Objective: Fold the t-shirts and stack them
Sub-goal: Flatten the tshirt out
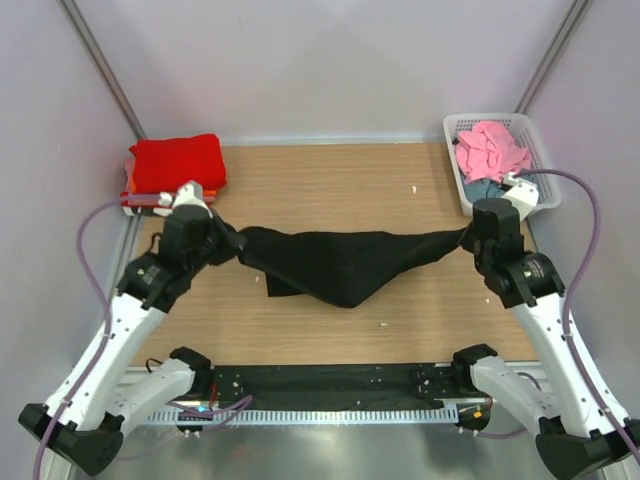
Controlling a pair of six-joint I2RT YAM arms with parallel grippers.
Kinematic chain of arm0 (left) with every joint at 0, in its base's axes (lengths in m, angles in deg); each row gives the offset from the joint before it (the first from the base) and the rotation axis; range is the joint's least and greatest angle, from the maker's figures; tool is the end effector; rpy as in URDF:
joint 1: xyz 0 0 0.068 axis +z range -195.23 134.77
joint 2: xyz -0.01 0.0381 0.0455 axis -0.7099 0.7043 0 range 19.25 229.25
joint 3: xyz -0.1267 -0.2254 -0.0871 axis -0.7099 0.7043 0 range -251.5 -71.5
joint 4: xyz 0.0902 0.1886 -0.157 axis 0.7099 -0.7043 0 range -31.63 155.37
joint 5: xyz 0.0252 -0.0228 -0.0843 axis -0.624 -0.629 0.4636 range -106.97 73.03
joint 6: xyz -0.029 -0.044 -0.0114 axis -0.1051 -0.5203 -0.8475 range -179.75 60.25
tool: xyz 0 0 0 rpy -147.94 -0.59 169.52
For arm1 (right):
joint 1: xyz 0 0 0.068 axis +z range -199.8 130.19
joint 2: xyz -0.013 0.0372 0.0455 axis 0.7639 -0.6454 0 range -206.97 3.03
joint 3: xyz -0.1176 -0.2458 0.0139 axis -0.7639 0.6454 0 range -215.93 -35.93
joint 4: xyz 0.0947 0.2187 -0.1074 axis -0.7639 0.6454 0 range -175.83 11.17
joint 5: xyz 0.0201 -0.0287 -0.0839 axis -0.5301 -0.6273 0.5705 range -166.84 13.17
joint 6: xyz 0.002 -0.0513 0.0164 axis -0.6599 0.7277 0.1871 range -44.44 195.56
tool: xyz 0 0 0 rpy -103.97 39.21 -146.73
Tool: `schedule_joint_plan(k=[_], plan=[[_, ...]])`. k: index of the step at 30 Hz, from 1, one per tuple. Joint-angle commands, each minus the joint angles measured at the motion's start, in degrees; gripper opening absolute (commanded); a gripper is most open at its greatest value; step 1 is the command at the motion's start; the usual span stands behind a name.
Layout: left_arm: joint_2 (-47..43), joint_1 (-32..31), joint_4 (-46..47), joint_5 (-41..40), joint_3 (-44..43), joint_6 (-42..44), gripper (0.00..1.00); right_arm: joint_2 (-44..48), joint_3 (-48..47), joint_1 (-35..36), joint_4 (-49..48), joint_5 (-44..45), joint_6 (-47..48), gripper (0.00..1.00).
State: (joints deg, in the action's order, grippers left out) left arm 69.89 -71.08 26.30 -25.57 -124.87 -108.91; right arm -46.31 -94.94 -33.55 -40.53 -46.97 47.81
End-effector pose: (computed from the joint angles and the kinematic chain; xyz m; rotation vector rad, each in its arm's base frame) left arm 0.1664 -0.0747 0.3245 -0.5393 2.1895 -0.5597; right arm 0.1630 0.0292 0.3529 0.4924 2.0438 -0.1141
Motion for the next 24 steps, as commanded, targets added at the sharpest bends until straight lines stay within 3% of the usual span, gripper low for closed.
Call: schedule_joint_plan(k=[1, 3, 5, 6, 9, 10, 12, 13, 15, 18, 24], plan=[[6.4, 0.6, -10.9, -0.8, -15.5, 7.9, 0.0, 0.5, -6.4, -0.2, -1.1, 4.5, 1.3, 0.01], [15.2, 5.2, -10.2, 3.6, -22.5, 10.9, 0.0, -3.0, -9.8, -0.4, -1.7, 4.8, 1.8, 0.01], [21.9, 14.0, -7.9, 12.9, -27.6, 11.6, 0.0, -8.9, -12.3, -0.8, -2.1, 4.5, 3.0, 0.01], [29.9, 16.3, -7.3, 18.4, -29.2, 11.4, 0.0, -10.8, -14.2, -1.7, -2.2, 4.3, 3.3, 0.01], [42.1, 22.2, -8.2, 24.1, -35.8, 10.3, 0.05, -17.3, -16.1, -4.2, -2.8, -0.4, 3.3, 0.01], [49.1, 22.7, -8.3, 25.6, -37.5, 10.5, 0.22, -18.8, -16.1, -6.1, -3.3, -2.5, 3.2, 0.01], [53.7, 22.3, -10.1, 27.6, -40.5, 11.3, 0.47, -22.1, -15.9, -7.7, -4.0, -7.0, 3.3, 0.01], [54.0, 21.8, -10.0, 26.9, -40.1, 11.4, 0.67, -23.1, -16.0, -8.4, -3.8, -7.5, 3.4, 0.01], [51.3, 19.3, -8.1, 21.5, -36.2, 12.0, 0.82, -24.4, -15.5, -8.7, -3.8, -8.9, 3.8, 0.01], [44.2, 17.1, -6.4, 16.9, -31.5, 11.8, 0.85, -24.4, -14.1, -9.0, -4.9, -10.1, 4.0, 0.01], [28.3, 10.2, -2.9, 6.3, -14.2, 10.7, 0.75, -25.3, -12.5, -9.0, -5.6, -11.0, 4.3, 0.01]])
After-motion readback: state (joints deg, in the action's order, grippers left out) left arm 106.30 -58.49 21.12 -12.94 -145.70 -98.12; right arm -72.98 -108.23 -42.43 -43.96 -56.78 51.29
